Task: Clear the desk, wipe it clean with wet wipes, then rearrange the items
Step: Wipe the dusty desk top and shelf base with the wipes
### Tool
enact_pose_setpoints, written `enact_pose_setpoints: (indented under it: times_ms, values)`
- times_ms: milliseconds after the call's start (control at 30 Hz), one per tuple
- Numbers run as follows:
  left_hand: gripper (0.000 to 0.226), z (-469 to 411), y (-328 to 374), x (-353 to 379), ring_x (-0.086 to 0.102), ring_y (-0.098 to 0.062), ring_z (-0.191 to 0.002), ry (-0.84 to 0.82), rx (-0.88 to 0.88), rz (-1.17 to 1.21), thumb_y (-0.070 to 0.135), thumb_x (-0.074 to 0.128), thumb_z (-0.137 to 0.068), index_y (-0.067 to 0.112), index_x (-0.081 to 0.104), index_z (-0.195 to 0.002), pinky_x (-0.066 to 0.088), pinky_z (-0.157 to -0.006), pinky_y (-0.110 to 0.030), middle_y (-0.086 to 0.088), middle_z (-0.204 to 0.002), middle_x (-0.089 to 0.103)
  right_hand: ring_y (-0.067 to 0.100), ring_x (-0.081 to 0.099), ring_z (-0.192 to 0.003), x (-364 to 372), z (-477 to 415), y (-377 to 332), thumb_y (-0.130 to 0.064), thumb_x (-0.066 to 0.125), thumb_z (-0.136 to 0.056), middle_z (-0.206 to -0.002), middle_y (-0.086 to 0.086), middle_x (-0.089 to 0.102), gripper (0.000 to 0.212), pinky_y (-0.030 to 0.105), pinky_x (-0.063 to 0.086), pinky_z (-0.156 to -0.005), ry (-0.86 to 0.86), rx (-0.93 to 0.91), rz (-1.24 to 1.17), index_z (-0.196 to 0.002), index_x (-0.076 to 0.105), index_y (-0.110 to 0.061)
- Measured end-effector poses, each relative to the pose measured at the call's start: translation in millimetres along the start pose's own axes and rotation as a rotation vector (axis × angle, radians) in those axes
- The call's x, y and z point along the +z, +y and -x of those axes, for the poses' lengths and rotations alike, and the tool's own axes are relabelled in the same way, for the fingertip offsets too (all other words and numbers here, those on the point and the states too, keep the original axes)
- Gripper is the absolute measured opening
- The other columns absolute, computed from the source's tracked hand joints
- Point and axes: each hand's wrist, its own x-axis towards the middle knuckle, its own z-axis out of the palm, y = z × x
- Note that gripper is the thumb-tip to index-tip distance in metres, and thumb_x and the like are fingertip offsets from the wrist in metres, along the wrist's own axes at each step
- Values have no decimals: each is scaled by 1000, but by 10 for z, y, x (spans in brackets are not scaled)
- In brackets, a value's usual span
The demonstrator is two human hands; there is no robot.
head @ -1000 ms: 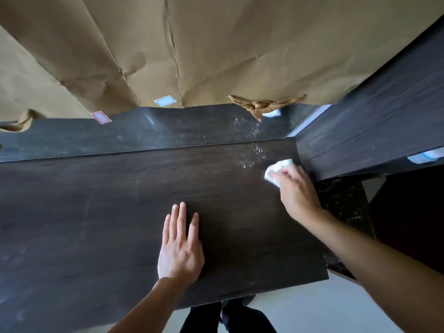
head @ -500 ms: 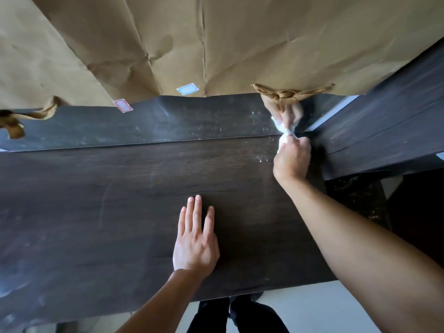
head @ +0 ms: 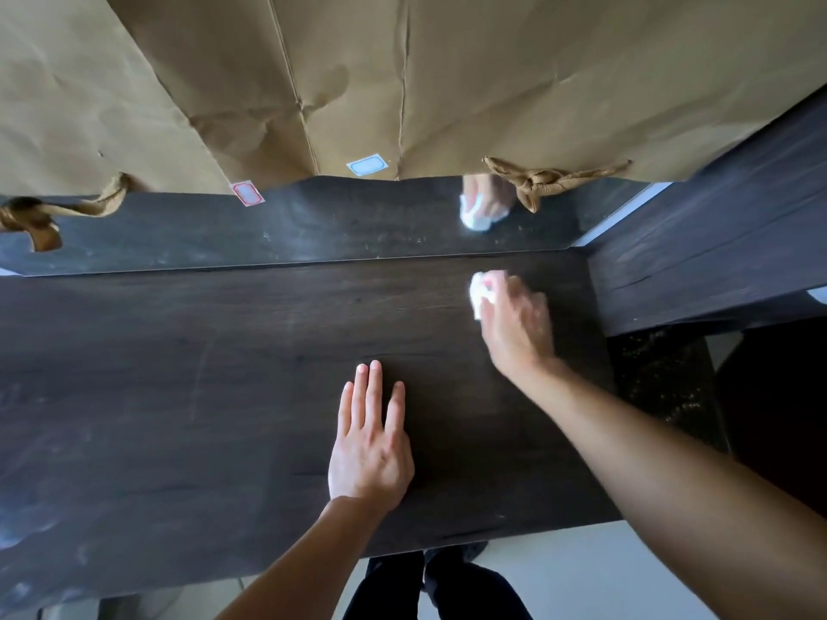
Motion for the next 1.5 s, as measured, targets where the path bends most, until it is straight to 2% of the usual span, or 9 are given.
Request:
enact_pose_setpoints:
  times_ms: [100, 300, 500, 667, 833, 933, 1033, 1267, 1500]
  values:
    - [52, -6, 0, -15, 17, -39, -142, -1, 1, 1, 15, 35, -84, 2, 48, -132, 16, -114, -49, -28, -147, 31, 32, 55, -60, 40, 220, -223, -13, 64, -83, -78, 12, 57, 9, 37, 47, -56, -145, -360, -136, -89, 59, -8]
    - [53, -6, -27, 27, 17, -39, -142, 2, 4, -17, 15, 41, -82, 4, 46, -133, 16, -114, -49, -27, -148, 30, 41, 59, -76, -61, -338, 402, -17, 56, -88, -90, 20, 59, 13, 45, 45, -67, -44, 90, 61, -94, 55, -6]
    - [51, -12, -7, -13, 19, -38, -141, 17, -9, -6, 16, 34, -84, 2, 50, -131, 16, -114, -47, -27, -147, 33, 24, 55, -66, -63, 872, 81, -27, 54, -89, -78, 6, 54, 19, 33, 44, -55, -134, -143, -183, -88, 60, -10]
    - [50, 4, 23, -9, 22, -40, -140, 51, -28, 10, 17, 33, -85, 1, 53, -128, 17, -115, -48, -27, -146, 33, 14, 57, -66, -361, 1647, 890, -30, 50, -90, -80, 0, 59, 20, 13, 35, -58, -103, -50, -209, -88, 61, -14]
    - [51, 1, 331, 9, 29, -44, -136, 72, -116, 26, 17, 34, -80, -1, 55, -122, 24, -112, -54, -28, -143, 38, 27, 67, -70, -598, 2221, 1986, -28, 55, -91, -82, 9, 68, 21, 23, 37, -57, -156, 403, -151, -92, 64, -9]
    - [50, 53, 1003, 118, 34, -41, -133, 46, 24, 94, 18, 32, -81, 2, 59, -120, 25, -112, -52, -24, -139, 44, 37, 64, -83, -598, 2511, 2613, -41, 42, -90, -92, 20, 68, 39, 34, 39, -63, -172, 771, -184, -98, 61, -8]
    - [48, 56, 1796, 324, 39, -38, -130, 46, 85, 186, 19, 35, -79, 4, 58, -119, 27, -113, -50, -21, -137, 47, 41, 61, -89, -562, 2586, 3096, -28, 52, -93, -98, 25, 66, 23, 39, 41, -67, -183, 910, -153, -103, 55, -8]
    - [53, -150, 2787, 890, 23, -34, -141, 127, -189, 117, 22, 31, -82, 3, 49, -129, 14, -117, -48, -19, -146, 37, 41, 60, -90, -148, 2044, 3987, -31, 55, -89, -96, 22, 64, 25, 42, 43, -69, -116, 733, -158, -101, 56, -9]
    - [55, -194, 2887, 1049, 20, -38, -141, 184, -213, -52, 21, 29, -80, 3, 45, -130, 12, -117, -48, -22, -148, 32, 37, 57, -74, 491, 2067, 4059, -34, 55, -84, -82, 16, 56, 30, 37, 48, -60, -196, 350, -213, -81, 63, -5]
